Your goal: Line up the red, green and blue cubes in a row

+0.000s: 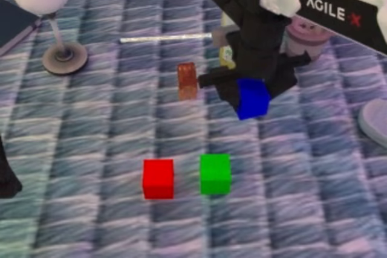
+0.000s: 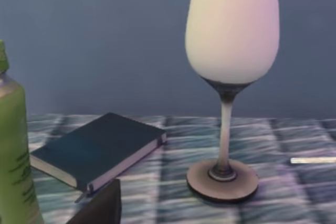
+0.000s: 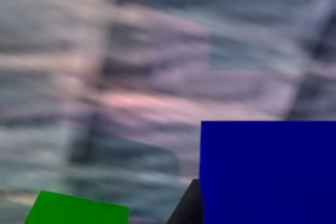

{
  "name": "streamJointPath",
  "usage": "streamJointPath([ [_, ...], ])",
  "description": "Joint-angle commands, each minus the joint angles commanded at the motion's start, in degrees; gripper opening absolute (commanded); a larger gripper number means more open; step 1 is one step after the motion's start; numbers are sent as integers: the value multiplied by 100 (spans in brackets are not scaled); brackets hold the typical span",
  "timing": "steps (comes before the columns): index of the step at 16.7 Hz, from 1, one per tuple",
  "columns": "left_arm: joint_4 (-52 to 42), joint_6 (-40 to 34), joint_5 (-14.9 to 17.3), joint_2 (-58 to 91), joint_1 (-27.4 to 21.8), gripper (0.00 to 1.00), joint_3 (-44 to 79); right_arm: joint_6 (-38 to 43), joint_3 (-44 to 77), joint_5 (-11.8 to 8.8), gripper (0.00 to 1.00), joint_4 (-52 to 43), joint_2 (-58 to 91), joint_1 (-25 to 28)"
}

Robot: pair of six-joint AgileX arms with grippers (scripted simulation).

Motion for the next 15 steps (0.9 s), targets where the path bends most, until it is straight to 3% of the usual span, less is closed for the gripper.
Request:
streamJointPath([
  [10,0,0,0,0,0,100,0,1652,-3142,-18,0,866,-2130,407],
  [15,0,0,0,0,0,100,0,1935,-3543,-22,0,1014,-2483,490],
])
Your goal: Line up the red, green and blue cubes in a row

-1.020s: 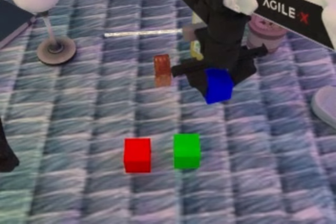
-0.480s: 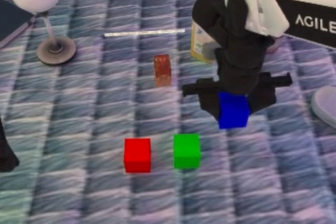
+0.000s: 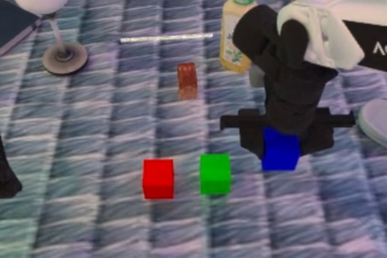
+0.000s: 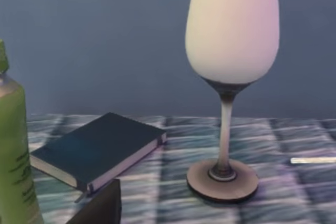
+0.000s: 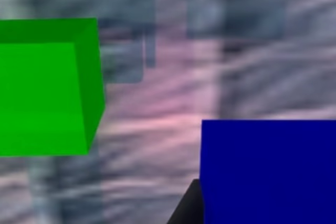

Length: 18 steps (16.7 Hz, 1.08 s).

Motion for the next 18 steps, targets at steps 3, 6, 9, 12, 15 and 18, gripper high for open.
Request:
streamJointPath([
  [3,0,0,0,0,0,100,0,0,-1,-3,0,5,30,-33],
  [6,0,0,0,0,0,100,0,15,-244,6,0,391,161,-38],
  [9,0,0,0,0,0,100,0,23,-620,5,0,1028,394,-19],
  [12,0,0,0,0,0,100,0,21,-866,4,0,1431,561,11],
  [15,0,0,0,0,0,100,0,21,-878,4,0,1449,570,13],
  [18,0,0,0,0,0,100,0,21,-878,4,15,1449,570,13],
])
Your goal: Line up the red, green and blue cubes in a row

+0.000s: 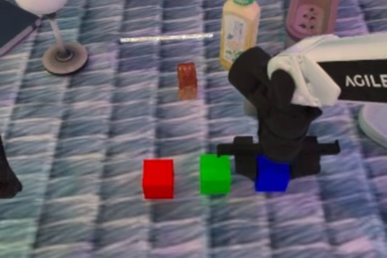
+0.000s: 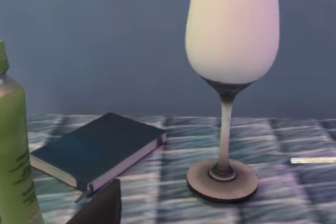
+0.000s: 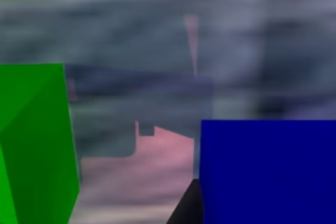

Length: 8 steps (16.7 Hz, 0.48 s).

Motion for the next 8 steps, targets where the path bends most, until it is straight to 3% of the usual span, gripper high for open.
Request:
streamJointPath([
  [8,0,0,0,0,0,100,0,0,0,0,75,0,0,0],
])
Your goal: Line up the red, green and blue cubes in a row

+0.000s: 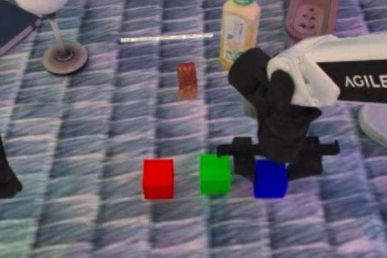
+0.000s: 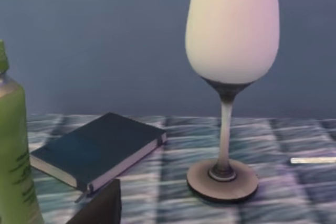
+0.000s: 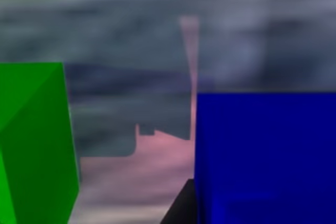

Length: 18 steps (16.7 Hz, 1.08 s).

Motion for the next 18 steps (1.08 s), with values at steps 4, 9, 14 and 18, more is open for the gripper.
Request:
streamJointPath([
  [4,0,0,0,0,0,100,0,0,0,0,100,0,0,0],
  [9,0,0,0,0,0,100,0,0,0,0,100,0,0,0],
  [14,0,0,0,0,0,100,0,7,82,4,100,-100,-34,-4],
  [18,0,0,0,0,0,100,0,16,568,4,100,-964,-324,14],
])
